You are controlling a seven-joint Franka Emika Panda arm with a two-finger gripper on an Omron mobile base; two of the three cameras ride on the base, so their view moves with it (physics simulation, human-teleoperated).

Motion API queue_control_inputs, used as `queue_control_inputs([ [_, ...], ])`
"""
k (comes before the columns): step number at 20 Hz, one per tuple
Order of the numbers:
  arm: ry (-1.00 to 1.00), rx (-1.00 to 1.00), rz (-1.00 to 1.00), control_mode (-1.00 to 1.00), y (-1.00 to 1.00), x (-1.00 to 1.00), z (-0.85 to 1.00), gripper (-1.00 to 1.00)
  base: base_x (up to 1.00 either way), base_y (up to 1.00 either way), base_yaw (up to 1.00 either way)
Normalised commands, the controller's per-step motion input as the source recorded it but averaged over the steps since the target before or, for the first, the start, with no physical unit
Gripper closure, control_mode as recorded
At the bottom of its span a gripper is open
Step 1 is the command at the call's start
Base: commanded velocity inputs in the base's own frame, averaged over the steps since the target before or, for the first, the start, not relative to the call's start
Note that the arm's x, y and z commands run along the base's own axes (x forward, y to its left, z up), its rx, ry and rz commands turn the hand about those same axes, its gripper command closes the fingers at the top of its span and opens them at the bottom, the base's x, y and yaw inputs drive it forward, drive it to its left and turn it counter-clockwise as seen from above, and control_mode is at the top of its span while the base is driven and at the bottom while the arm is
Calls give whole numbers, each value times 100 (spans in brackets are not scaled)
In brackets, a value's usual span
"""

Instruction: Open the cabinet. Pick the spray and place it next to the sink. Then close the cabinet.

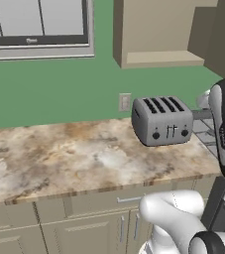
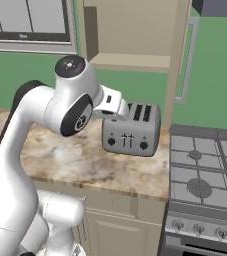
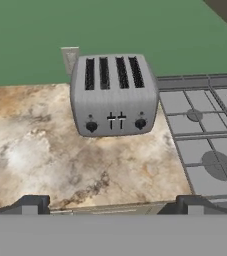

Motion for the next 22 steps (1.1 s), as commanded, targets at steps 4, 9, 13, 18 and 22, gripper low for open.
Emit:
queue_control_inputs([
  [4, -4, 0, -3, -100, -51, -39, 13, -100, 0, 0, 0],
  [9, -1, 0, 0, -100, -23, -31, 10, -100, 0, 0, 0],
  [13, 0, 0, 0, -100, -25, -26, 13, -100, 0, 0, 0],
  [18, 0, 0, 4, -100, -28, -7, 2, -100, 0, 0, 0],
  [22, 1, 0, 1, -100, -56, 4, 0, -100, 0, 0, 0],
])
